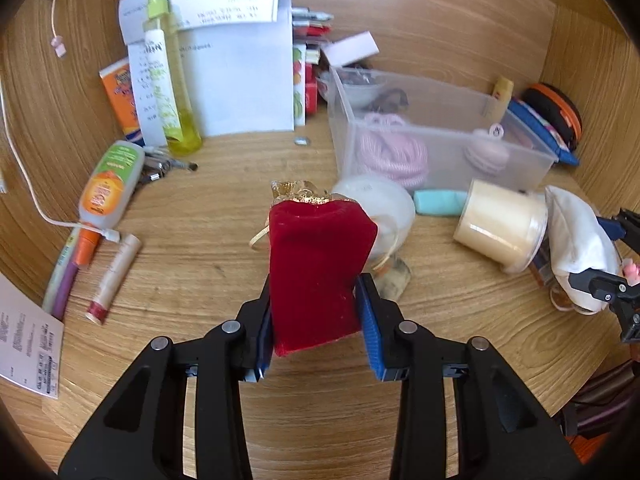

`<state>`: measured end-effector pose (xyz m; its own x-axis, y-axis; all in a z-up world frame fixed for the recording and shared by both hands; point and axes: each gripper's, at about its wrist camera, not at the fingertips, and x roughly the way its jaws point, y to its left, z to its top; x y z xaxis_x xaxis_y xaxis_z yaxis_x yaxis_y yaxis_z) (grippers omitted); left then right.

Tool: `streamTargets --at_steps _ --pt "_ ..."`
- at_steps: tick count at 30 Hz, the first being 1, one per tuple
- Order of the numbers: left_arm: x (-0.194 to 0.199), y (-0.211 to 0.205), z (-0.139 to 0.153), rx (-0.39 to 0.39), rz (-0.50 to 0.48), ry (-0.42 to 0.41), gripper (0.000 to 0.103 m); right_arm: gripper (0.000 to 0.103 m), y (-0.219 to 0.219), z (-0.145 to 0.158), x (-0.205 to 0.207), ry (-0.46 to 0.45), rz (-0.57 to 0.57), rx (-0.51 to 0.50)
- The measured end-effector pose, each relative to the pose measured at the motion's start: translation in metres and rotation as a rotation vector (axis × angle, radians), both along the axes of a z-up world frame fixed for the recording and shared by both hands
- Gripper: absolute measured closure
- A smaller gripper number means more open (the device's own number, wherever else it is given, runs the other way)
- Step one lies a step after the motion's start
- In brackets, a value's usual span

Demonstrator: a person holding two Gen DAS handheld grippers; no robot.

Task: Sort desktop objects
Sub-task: 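Carry both pouches into the clear box and open both grippers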

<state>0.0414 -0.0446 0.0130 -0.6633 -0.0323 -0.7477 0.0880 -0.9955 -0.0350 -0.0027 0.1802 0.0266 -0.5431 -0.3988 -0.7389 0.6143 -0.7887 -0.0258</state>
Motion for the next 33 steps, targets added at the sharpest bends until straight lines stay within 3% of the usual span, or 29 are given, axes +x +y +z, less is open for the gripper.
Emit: streamTargets --at_steps 17,33 --pt "-0.02 0.007 0.05 0.029 -0.031 0.137 0.066 0.031 0.032 0.05 -0.029 0.103 -0.131 -0.155" --pt "-0.065 0.014 0.077 0.079 -0.069 0.174 0.066 0.031 0.028 0.074 -0.081 0.132 -0.153 -0.245"
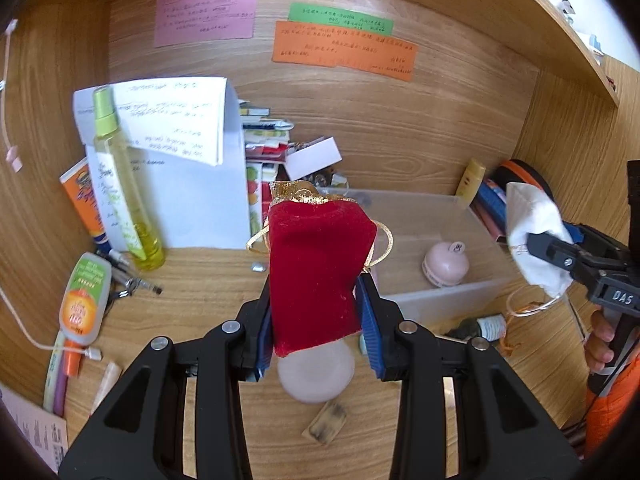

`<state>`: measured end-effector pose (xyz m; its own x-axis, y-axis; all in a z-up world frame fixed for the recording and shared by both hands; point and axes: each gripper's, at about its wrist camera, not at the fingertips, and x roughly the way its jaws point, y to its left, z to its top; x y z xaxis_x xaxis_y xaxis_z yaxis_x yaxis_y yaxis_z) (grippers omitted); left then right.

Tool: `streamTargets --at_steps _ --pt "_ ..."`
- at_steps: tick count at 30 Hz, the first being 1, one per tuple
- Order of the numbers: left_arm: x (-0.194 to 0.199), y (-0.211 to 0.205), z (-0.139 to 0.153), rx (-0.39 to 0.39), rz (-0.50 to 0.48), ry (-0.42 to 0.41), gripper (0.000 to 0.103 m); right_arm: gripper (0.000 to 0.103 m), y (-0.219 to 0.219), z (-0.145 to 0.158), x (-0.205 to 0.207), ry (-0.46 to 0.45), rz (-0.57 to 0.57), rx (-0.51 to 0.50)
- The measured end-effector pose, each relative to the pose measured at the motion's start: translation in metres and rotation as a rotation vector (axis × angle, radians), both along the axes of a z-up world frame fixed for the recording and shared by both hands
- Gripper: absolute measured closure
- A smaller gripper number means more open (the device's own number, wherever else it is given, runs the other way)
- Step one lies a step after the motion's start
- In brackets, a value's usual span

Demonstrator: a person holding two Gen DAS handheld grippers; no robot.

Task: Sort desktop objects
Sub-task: 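Carry both pouches into the clear box and open both grippers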

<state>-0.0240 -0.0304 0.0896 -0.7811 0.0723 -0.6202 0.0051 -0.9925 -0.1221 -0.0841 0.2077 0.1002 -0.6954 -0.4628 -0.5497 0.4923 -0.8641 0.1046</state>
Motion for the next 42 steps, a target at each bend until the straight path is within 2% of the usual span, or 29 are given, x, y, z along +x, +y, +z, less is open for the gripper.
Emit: streamTargets --at_steps 10,20,24,29,33,35,42 --pt "-0.047 0.011 0.0 -0.01 -0.044 -0.035 0.066 0.031 -0.034 -0.014 -0.039 -0.052 0.022 0.017" --pt "-0.093 0.017 -0.025 0.011 -0.077 -0.121 0.066 0.031 -0.076 -0.045 -0.075 -0.122 0.029 0.105" --pt "-0.101 0.021 -0.031 -0.017 -0.084 -0.129 0.066 0.031 -0.08 -0.053 -0.08 -0.13 0.032 0.146" --pt "-0.106 0.019 -0.04 -0.038 -0.068 -0.136 0.047 0.031 -0.078 -0.06 -0.088 -0.144 0.016 0.178" --pt "-0.106 0.02 -0.041 -0.043 -0.084 -0.132 0.043 0.029 -0.074 -0.064 -0.095 -0.184 0.014 0.178" --pt "-0.103 0.022 -0.04 -0.043 -0.099 -0.13 0.036 0.028 -0.072 -0.065 -0.099 -0.204 0.005 0.172" --pt "-0.092 0.029 -0.034 -0.087 -0.101 -0.097 0.026 0.028 -0.065 -0.061 -0.097 -0.239 0.005 0.159"
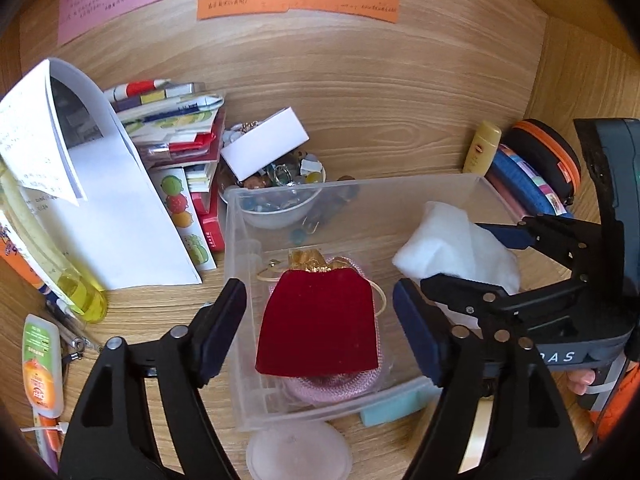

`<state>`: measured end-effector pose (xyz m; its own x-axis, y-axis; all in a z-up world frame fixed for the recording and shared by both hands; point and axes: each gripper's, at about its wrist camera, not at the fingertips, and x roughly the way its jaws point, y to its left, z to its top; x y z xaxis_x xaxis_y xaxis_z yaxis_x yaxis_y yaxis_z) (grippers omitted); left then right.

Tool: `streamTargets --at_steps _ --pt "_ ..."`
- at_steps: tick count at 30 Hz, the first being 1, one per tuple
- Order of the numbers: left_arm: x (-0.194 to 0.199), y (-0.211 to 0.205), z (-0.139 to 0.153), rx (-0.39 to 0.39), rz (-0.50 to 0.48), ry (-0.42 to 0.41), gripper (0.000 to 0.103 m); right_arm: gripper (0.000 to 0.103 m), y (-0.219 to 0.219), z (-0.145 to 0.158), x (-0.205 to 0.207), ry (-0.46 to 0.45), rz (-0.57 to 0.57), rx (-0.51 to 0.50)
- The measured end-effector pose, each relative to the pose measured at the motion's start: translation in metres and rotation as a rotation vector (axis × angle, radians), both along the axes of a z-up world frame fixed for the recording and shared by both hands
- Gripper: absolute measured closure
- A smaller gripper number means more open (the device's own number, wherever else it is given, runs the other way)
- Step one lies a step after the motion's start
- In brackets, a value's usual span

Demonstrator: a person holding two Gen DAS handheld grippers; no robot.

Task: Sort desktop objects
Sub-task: 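Carry both pouches into the clear box and open both grippers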

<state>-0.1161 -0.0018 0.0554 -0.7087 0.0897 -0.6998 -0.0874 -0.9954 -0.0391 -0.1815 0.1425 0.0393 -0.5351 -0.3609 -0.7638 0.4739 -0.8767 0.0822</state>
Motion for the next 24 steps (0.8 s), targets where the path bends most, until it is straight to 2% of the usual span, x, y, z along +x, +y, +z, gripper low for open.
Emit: streamTargets --at_steps 7,9,11,15,20,21,23,24 --pt "0.011 -0.004 0.008 -0.002 0.015 0.013 0.024 0.028 0.004 0.005 0.009 -0.034 -0.005 -0.002" --pt "0.015 -0.007 0.011 0.002 0.019 0.021 0.024 0.025 0.004 0.007 0.014 -0.025 -0.005 0.009" --pt "0.016 -0.007 0.014 0.004 0.023 0.028 0.024 0.016 0.007 0.012 0.019 -0.001 -0.012 0.02" --pt "0.024 -0.009 0.02 0.007 0.022 0.044 0.024 0.016 0.014 0.021 0.028 0.044 -0.021 0.044" --pt "0.036 -0.01 0.027 -0.006 0.022 0.063 0.023 0.016 0.031 0.031 0.037 0.056 -0.049 0.008" --pt "0.039 -0.01 0.028 -0.013 0.023 0.066 0.022 0.016 0.034 0.033 0.04 0.06 -0.053 0.001" --pt "0.046 -0.013 0.028 -0.023 0.027 0.075 0.008 0.016 0.041 0.038 0.048 0.08 -0.07 -0.002" --pt "0.049 -0.015 0.027 -0.026 0.027 0.079 0.007 0.016 0.044 0.039 0.052 0.091 -0.077 0.001"
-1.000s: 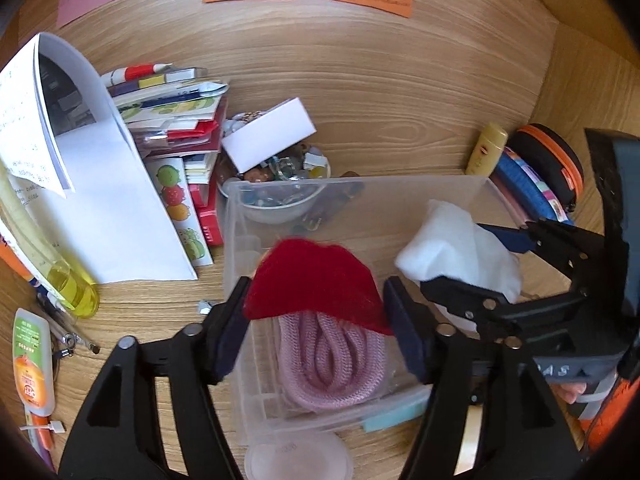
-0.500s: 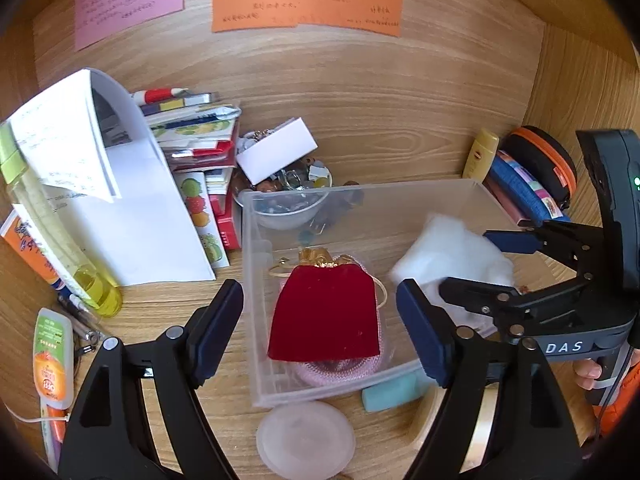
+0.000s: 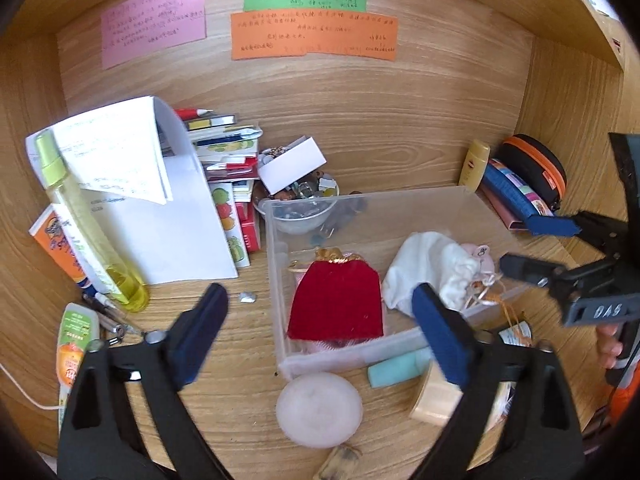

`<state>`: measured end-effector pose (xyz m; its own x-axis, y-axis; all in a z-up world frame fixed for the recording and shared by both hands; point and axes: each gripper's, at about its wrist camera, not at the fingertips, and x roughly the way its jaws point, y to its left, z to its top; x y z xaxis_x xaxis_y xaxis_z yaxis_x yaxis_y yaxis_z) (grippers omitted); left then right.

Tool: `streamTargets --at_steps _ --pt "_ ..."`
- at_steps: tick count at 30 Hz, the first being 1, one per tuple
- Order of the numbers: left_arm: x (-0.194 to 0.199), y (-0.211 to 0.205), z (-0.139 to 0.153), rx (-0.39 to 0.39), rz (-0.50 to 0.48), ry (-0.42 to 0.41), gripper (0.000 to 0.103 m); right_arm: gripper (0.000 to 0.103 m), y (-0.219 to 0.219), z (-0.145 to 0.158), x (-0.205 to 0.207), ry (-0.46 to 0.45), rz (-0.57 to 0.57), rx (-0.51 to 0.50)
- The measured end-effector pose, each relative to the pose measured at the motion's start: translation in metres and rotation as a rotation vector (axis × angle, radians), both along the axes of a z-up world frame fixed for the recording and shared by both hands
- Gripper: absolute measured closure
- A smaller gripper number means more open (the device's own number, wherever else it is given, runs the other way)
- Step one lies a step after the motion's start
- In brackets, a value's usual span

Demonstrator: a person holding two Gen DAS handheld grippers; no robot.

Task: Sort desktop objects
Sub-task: 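Carry both pouches into the clear box and open both grippers, then move the right gripper to the gourd charm and the left to the white lid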

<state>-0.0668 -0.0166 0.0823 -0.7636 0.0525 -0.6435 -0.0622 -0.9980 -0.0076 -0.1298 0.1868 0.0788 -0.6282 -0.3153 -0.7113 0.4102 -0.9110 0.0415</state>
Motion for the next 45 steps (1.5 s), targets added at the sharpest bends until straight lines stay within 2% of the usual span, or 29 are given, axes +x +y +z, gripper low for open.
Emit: streamTargets --at_steps 4,9,20,27,37,40,45 --pt "0.012 -0.004 -0.007 -0.021 0.008 -0.016 0.007 0.016 0.014 0.006 0.019 0.05 -0.023 0.022" --pt "0.023 -0.011 -0.017 -0.027 0.016 -0.044 0.007 0.016 0.036 0.004 0.037 0.068 -0.056 0.043" --pt "0.038 -0.021 -0.048 -0.014 0.037 -0.138 0.007 0.016 0.065 -0.035 0.054 -0.002 -0.117 0.102" --pt "0.045 -0.021 -0.066 0.005 0.036 -0.2 0.007 0.016 0.068 -0.062 0.058 -0.024 -0.113 0.179" --pt "0.033 -0.011 -0.091 -0.01 0.029 -0.271 0.007 0.018 0.061 -0.081 0.054 -0.061 -0.048 0.146" --pt "0.023 -0.012 -0.095 -0.005 0.042 -0.284 0.007 0.021 0.056 -0.083 0.053 -0.061 -0.029 0.154" --pt "0.015 -0.013 -0.098 0.005 0.06 -0.276 0.007 0.036 0.048 -0.09 0.048 -0.086 -0.002 0.159"
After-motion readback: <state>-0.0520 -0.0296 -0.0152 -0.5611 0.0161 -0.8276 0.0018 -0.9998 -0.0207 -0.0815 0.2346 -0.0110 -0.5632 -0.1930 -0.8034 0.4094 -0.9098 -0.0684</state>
